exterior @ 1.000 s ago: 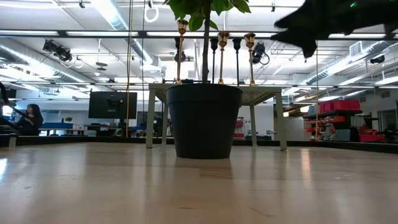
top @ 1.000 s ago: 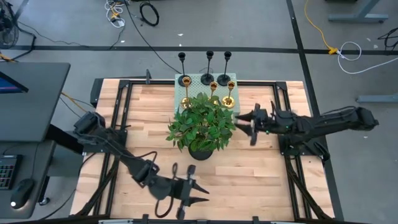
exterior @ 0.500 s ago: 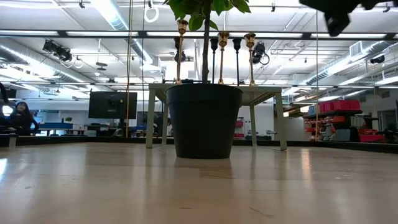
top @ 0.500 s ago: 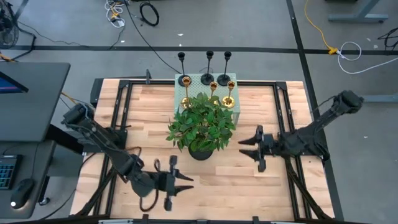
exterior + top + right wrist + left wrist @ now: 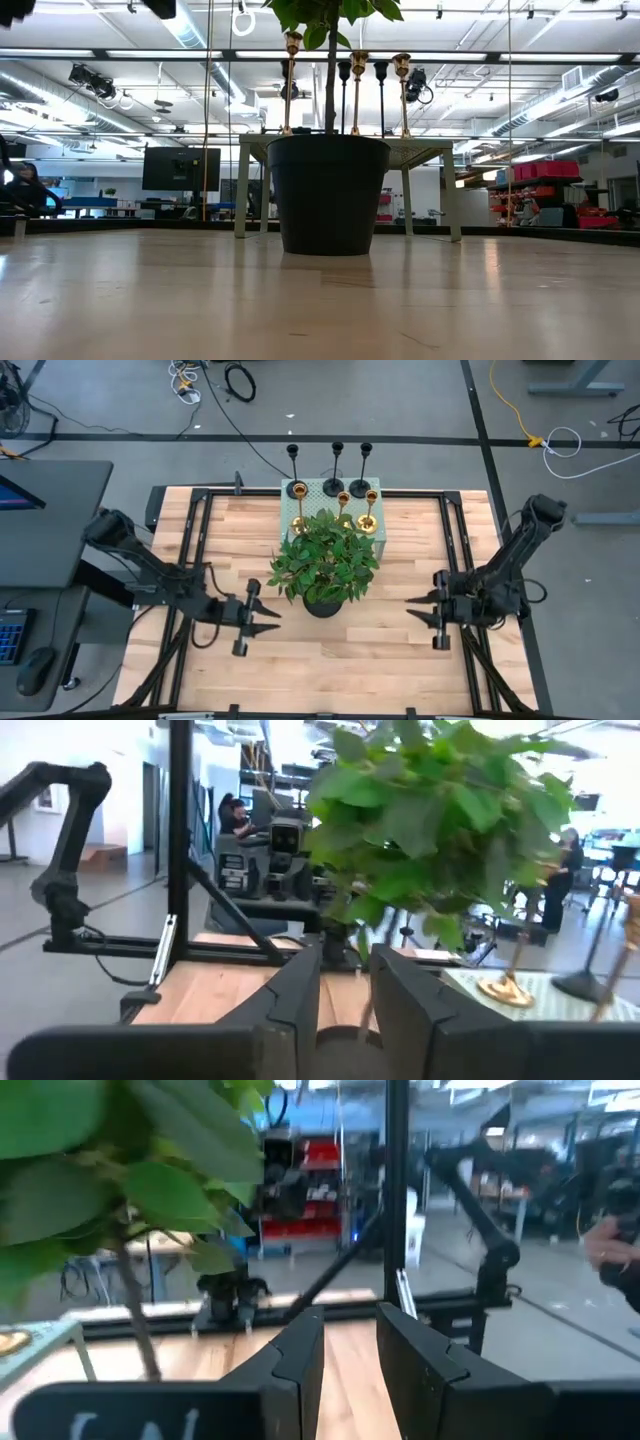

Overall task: Pick & Place candle stick holders
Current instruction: Return to Home Position

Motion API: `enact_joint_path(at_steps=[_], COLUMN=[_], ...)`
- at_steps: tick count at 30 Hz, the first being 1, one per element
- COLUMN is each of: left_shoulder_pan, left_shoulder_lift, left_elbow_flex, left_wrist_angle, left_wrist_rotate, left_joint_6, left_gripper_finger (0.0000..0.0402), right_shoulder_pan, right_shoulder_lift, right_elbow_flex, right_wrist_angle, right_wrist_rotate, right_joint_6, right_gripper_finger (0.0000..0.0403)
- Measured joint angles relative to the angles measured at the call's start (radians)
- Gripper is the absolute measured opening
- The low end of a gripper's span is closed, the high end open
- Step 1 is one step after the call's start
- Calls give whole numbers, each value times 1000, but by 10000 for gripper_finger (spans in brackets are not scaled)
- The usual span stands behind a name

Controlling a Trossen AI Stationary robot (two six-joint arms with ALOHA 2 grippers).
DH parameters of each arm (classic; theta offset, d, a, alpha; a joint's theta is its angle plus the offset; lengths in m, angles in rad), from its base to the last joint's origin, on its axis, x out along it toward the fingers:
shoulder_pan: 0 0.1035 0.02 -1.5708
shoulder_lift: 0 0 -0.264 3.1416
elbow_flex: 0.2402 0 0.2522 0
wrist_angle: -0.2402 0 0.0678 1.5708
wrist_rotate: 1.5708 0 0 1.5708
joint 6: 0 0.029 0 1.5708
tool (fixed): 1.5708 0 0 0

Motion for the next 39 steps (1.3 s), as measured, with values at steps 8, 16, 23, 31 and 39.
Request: enact_joint_path(at_steps=[8,16,23,31,39], left_shoulder_pan=[138,441,527,594,643], left_shoulder_lift=[0,64,171,284,218], left_elbow_flex=[-126,-117,-108,-118,-243], left_wrist_angle=[167,213,216,292,308], left_wrist_rotate=[81,379,433,552,631], left_joint_6=[-54,-285,-340,-362,-347], left_gripper_finger=[99,98,98,98,98], right_shoulder_pan=[-17,-87,-182,-393,-569], right_shoulder_lift=[-296,-536,-607,-613,-631], right_elbow_flex=[-298,-350,-350,-350,-350], right_wrist_angle=[224,176,-183,-414,-577], right_wrist_rotate=[-230,-331,-324,-469,-596], right_joint_6=[-33,-76,214,462,459], right_gripper_finger=[82,80,67,46,32])
